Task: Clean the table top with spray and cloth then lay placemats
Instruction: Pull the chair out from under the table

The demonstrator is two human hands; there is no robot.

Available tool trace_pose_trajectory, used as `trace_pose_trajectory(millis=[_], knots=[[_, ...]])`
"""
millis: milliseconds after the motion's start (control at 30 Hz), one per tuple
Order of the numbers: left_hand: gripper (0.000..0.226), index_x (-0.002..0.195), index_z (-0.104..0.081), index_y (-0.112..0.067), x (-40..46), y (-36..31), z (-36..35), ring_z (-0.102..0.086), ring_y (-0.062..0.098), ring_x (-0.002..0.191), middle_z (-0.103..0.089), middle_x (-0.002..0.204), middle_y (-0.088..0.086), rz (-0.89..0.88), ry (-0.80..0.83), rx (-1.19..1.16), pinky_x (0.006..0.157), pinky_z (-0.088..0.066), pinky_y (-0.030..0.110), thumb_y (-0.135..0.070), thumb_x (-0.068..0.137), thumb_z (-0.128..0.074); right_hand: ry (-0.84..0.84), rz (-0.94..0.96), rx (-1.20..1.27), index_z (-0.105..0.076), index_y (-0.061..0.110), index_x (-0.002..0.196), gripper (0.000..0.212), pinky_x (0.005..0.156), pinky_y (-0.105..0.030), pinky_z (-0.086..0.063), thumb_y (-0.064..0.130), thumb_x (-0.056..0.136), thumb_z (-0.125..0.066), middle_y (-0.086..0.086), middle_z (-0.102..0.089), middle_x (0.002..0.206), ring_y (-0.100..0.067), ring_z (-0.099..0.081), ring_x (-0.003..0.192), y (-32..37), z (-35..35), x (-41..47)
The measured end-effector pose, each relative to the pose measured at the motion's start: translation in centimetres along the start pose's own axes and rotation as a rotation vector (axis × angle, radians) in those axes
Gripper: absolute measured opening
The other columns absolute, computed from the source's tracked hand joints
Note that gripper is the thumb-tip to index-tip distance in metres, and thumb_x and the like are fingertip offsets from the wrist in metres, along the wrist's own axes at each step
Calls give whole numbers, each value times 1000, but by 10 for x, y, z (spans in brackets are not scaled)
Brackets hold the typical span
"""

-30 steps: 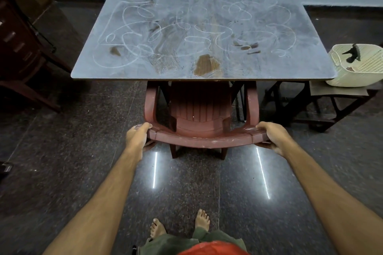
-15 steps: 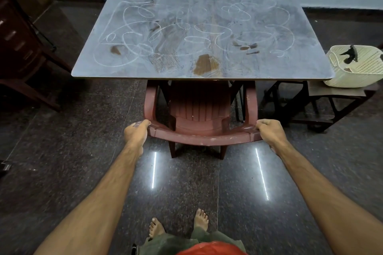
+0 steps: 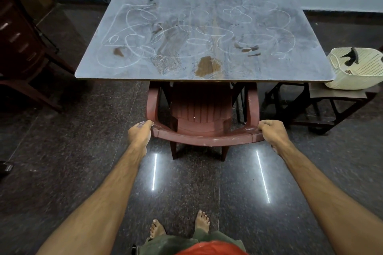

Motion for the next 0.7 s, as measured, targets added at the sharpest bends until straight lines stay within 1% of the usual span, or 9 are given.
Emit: trace_pose_trajectory(millis=[67, 100, 133, 167, 233, 300, 367, 567, 700], knots=[[20, 67, -59, -17, 1, 1, -1, -51, 14, 74, -55, 70, -3, 7, 12, -13, 73, -40, 30, -12, 86, -66, 5, 6, 7, -61, -16, 84, 19, 65, -31, -38, 1, 84, -54, -17, -53, 67, -21, -48, 69, 2, 1, 1], [20, 67, -60, -18, 3, 2, -1, -52, 15, 77, -56, 70, -2, 13, 18, -19, 74, -40, 31, -12, 85, -66, 6, 11, 5, -61, -17, 85, 18, 66, -33, -41, 0, 85, -54, -26, -57, 70, -21, -49, 70, 4, 1, 0], [18, 68, -61, -18, 3, 2, 0, -53, 16, 79, -57, 71, -2, 17, 23, -26, 75, -41, 32, -12, 84, -66, 3, 22, -1, -62, -16, 86, 17, 66, -36, -45, -1, 85, -55, -35, -60, 79, -22, -51, 71, 5, 2, 0], [16, 69, -63, -18, 4, 2, 0, -54, 17, 80, -59, 73, -1, 24, 29, -33, 76, -42, 32, -12, 84, -66, -5, 34, -3, -64, -15, 88, 16, 68, -41, -50, -2, 86, -56, -36, -63, 89, -22, -53, 72, 7, 2, 0], [14, 70, -64, -19, 3, 4, 0, -55, 18, 82, -60, 75, -1, 36, 43, -39, 77, -43, 34, -13, 83, -66, -19, 31, 9, -71, -9, 93, 16, 84, -47, -56, -2, 88, -58, -30, -69, 96, -21, -61, 80, 6, 5, 0], [16, 68, -62, -18, 2, 4, 0, -54, 19, 82, -59, 74, 0, 41, 53, -50, 76, -43, 34, -12, 83, -66, -21, 8, 26, -72, -2, 108, 23, 94, -43, -56, -1, 89, -59, -19, -72, 104, -23, -67, 97, 4, 5, 3], [18, 67, -60, -18, 1, 5, -1, -52, 19, 81, -57, 75, 1, 45, 54, -64, 76, -42, 34, -11, 83, -66, -17, -7, 46, -70, -1, 116, 30, 95, -41, -55, -2, 88, -60, -15, -71, 111, -26, -67, 103, 3, 6, 4], [21, 66, -57, -21, 3, 7, -2, -50, 20, 82, -54, 80, 5, 39, 76, -86, 77, -42, 34, -9, 80, -65, -54, 15, 37, -63, -2, 127, 36, 102, -40, -51, -1, 92, -58, -14, -67, 121, -26, -64, 112, 6, 8, -5], [17, 71, -59, -18, 3, 2, -2, -51, 16, 79, -56, 78, 3, -17, 80, -37, 76, -41, 30, -10, 86, -63, -86, 5, 17, -63, 0, 127, 37, 104, -42, -49, 1, 91, -59, -13, -67, 122, -24, -64, 113, 4, 9, -8]])
Point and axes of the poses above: each hand's wrist, its own x-axis towards the middle knuckle, its own z-axis out of the back of the hand, y = z × x, the point moved 9 cm from there along x, towards the middle knuckle
